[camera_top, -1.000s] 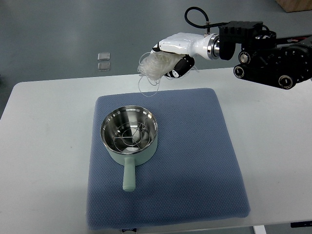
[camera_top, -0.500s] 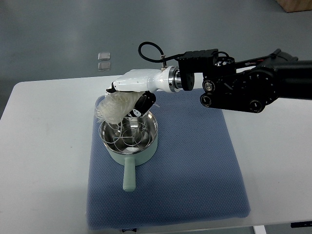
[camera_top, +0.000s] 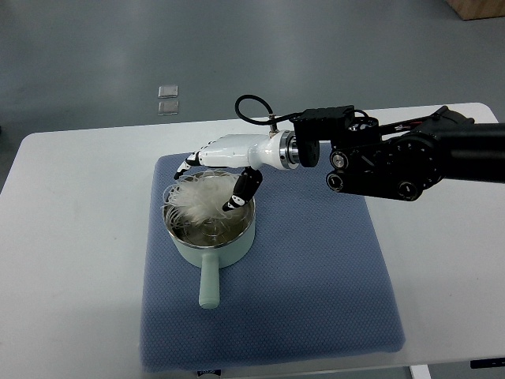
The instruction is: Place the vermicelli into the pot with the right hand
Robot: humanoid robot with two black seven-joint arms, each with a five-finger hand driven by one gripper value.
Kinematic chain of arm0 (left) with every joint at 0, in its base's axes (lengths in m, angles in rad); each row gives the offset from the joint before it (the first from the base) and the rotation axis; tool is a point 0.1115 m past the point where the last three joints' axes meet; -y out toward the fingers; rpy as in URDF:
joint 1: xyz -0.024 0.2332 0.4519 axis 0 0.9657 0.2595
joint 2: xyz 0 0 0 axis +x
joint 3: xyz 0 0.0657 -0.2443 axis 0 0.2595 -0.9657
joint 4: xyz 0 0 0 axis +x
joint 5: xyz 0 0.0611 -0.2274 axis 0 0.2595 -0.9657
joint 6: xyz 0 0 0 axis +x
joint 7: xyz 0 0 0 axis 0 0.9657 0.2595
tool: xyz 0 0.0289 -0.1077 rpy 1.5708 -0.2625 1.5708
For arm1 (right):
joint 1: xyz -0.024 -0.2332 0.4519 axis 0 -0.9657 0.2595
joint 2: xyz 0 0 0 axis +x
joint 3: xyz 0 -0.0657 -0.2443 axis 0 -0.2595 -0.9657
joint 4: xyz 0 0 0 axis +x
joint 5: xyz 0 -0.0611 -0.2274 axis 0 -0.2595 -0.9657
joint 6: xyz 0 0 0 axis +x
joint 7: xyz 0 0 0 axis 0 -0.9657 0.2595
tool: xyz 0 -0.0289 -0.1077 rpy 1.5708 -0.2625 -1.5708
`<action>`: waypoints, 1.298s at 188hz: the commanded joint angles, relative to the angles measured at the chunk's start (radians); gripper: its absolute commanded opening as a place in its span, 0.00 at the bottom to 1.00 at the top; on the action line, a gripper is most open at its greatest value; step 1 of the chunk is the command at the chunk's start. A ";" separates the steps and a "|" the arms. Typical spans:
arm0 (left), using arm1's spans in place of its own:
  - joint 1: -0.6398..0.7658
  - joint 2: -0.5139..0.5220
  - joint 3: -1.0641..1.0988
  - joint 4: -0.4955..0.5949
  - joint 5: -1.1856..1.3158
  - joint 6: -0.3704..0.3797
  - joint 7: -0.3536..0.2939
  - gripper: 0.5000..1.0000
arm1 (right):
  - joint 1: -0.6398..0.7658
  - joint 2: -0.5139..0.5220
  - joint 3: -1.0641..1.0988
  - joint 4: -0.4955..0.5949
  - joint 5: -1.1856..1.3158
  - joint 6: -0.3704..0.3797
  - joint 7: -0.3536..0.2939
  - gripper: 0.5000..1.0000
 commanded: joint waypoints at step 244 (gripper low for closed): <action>0.000 0.000 0.000 0.001 0.001 0.000 0.000 1.00 | -0.621 -0.124 0.853 -0.190 0.820 -0.177 -0.132 0.84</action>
